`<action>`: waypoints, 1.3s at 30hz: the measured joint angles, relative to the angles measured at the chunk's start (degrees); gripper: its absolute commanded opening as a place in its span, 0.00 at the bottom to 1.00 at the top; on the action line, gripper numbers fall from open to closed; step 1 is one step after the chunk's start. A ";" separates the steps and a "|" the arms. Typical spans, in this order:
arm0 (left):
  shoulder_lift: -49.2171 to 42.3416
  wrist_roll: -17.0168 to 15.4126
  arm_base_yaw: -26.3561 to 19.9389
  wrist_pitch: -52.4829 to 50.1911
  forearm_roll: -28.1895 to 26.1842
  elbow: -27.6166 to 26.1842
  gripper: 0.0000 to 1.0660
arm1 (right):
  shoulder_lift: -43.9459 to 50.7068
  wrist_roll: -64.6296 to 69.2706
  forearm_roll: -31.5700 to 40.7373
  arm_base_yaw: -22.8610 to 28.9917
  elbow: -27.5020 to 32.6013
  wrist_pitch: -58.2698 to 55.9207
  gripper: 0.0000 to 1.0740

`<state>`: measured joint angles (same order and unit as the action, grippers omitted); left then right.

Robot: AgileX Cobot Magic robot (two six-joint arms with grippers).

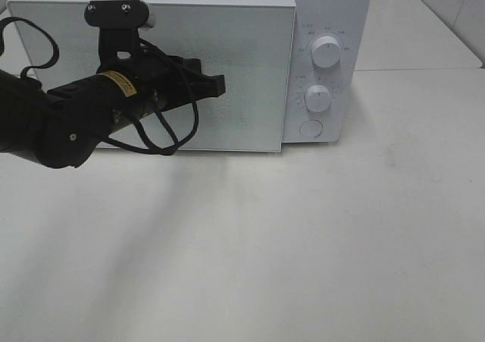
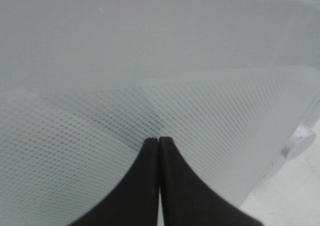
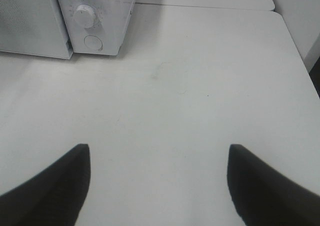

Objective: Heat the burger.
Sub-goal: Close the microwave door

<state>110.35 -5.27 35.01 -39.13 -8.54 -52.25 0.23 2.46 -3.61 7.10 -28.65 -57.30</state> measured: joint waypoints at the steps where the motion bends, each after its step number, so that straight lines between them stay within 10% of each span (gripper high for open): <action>1: 0.40 0.00 0.29 0.23 0.34 -0.57 0.00 | 0.00 0.00 0.00 0.00 0.00 0.00 0.69; 20: 6.93 0.57 2.01 9.51 1.95 -12.32 0.00 | 0.00 0.00 0.00 0.00 0.00 0.00 0.69; 39: 2.23 0.57 1.55 11.12 0.40 -8.08 0.00 | 0.00 0.00 0.00 0.00 0.00 0.00 0.69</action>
<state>112.59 -4.70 36.55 -28.02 -8.14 -60.33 0.23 2.46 -3.61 7.10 -28.65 -57.30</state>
